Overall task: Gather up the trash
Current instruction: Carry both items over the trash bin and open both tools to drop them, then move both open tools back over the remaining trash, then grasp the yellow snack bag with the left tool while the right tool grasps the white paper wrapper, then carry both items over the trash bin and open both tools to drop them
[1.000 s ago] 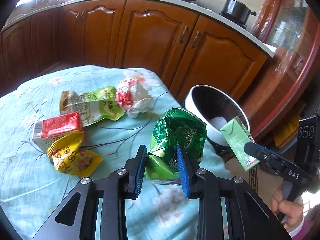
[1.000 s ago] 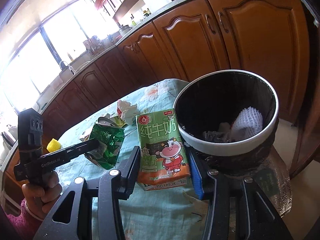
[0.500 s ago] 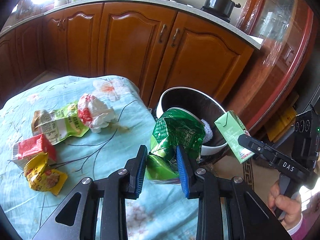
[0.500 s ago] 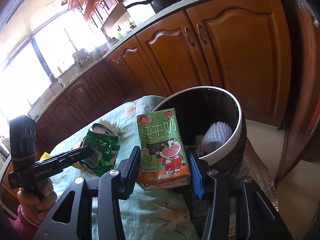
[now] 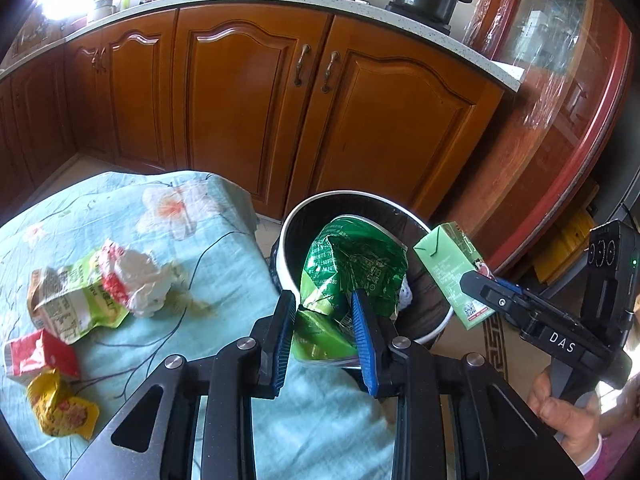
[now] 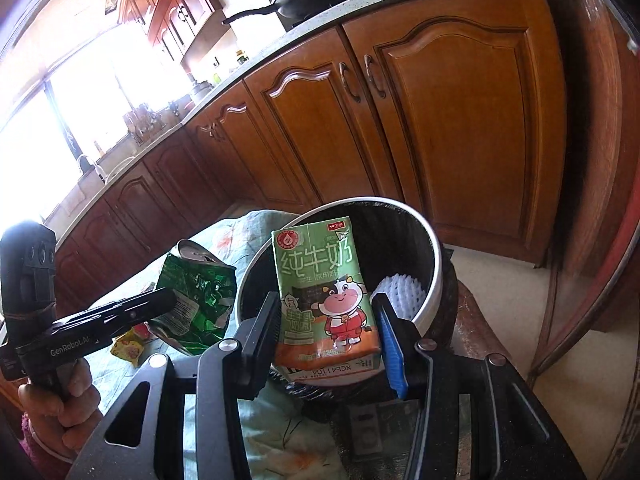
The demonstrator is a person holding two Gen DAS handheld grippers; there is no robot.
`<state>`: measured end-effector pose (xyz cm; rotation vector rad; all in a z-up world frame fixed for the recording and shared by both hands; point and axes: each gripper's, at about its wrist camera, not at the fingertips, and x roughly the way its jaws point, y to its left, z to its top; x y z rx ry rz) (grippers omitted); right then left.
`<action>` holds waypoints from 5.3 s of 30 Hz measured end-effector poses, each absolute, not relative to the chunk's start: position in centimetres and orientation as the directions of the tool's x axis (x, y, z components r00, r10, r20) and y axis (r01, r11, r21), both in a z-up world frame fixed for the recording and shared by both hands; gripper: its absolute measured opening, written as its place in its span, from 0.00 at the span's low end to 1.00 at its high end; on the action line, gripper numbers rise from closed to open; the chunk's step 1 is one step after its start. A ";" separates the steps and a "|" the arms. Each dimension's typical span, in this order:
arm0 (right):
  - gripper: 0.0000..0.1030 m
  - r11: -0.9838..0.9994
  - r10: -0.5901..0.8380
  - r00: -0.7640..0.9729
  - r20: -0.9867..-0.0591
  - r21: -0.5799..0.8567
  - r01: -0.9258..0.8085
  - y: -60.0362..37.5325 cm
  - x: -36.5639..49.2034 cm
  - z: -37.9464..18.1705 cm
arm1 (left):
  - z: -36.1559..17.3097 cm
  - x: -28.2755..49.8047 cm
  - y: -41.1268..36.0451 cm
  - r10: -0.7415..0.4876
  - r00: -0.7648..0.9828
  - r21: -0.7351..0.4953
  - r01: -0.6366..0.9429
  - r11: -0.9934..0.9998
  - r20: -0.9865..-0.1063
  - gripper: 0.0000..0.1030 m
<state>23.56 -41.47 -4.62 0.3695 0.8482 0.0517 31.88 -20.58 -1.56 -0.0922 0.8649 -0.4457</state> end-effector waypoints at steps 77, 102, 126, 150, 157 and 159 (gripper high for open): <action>0.95 0.912 0.375 0.586 -0.719 0.398 -0.095 -25.2 22.2 -7.2 | -4.6 19.5 -2.2 -0.215 0.651 -0.357 -0.093 0.929 -0.728 0.60; 0.94 0.916 0.401 0.551 -0.732 0.328 -0.231 -19.9 32.4 -9.1 | -7.3 26.2 -1.3 -0.200 0.614 -0.342 -0.122 0.932 -0.763 0.44; 0.29 0.921 0.375 0.577 -0.725 0.361 -0.146 -24.8 27.7 -7.8 | -4.9 23.3 -4.9 -0.327 0.634 -0.370 0.070 0.926 -0.700 0.19; 0.29 0.924 0.208 0.691 -0.692 0.372 0.094 -38.4 21.1 -4.6 | -2.5 26.0 -16.7 -0.459 0.571 -0.334 0.316 0.888 -0.681 0.19; 0.29 0.918 0.188 0.701 -0.688 0.376 0.123 -40.6 21.4 -4.5 | -2.8 28.2 -20.0 -0.470 0.547 -0.314 0.358 0.879 -0.693 0.19; 0.29 0.917 0.185 0.701 -0.688 0.377 0.128 -41.1 21.7 -4.6 | -2.8 28.8 -20.9 -0.469 0.543 -0.306 0.367 0.879 -0.696 0.19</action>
